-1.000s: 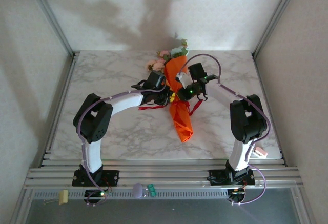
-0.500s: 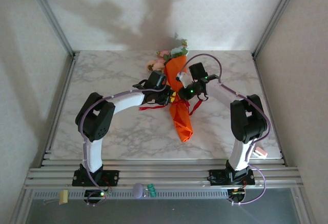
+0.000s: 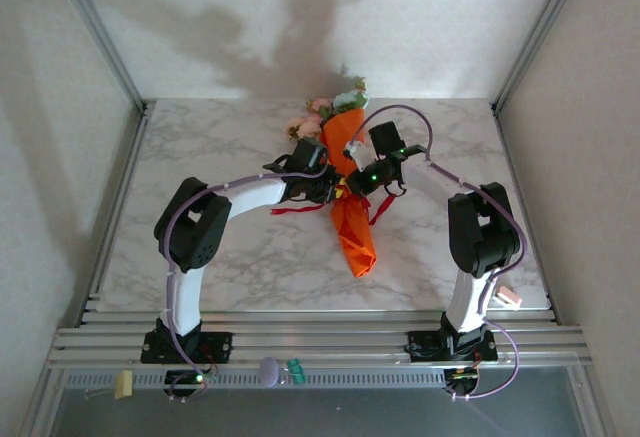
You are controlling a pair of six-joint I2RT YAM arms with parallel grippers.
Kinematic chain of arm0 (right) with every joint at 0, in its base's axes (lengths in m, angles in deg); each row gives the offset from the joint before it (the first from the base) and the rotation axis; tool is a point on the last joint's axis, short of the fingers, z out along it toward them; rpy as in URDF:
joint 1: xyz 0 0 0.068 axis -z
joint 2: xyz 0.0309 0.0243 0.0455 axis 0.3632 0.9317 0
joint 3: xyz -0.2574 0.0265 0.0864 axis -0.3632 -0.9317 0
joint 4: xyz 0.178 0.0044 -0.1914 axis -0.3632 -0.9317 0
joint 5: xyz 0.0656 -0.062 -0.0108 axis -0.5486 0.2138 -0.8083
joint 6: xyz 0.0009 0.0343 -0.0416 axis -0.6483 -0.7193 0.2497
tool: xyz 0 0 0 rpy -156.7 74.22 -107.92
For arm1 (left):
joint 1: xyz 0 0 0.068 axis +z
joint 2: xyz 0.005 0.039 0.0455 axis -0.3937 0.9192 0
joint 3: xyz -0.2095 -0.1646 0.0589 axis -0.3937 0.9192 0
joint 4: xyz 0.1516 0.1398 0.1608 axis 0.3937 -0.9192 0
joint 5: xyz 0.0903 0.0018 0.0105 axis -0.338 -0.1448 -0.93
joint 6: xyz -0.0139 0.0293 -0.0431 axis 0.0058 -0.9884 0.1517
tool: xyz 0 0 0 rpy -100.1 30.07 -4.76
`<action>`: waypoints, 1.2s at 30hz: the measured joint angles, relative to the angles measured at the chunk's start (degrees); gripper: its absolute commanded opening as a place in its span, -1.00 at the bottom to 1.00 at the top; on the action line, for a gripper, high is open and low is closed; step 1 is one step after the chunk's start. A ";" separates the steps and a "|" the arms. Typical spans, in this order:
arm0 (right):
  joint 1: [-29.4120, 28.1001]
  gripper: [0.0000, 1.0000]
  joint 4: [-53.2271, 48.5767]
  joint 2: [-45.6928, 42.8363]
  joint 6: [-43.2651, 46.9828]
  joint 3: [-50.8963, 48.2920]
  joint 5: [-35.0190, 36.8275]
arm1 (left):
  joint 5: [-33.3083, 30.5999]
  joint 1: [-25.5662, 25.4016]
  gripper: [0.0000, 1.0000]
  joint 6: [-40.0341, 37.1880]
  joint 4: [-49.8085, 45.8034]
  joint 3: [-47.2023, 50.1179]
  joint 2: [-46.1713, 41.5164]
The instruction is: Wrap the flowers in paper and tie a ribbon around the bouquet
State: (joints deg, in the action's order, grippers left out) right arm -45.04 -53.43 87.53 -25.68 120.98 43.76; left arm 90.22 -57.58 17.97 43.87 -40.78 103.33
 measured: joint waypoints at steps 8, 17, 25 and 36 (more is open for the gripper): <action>0.26 -1.00 0.00 0.46 -0.02 0.00 -0.13 | -0.04 0.00 -0.44 0.17 0.46 0.00 0.02; 0.52 -1.00 0.04 1.16 -0.24 0.20 -1.46 | -0.17 0.13 -0.68 -0.15 0.52 0.00 0.24; 0.68 -0.99 -0.02 2.14 -0.44 0.74 -1.55 | -2.12 0.87 -0.68 -1.84 0.24 -0.61 0.24; 0.72 -1.00 -0.07 3.65 -1.18 2.25 -5.11 | -2.82 1.11 -0.58 -2.99 0.39 -0.59 0.20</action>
State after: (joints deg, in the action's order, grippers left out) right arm -44.32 -53.49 91.18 -26.86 123.23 38.64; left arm 87.40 -56.46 14.98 44.27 -41.37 103.52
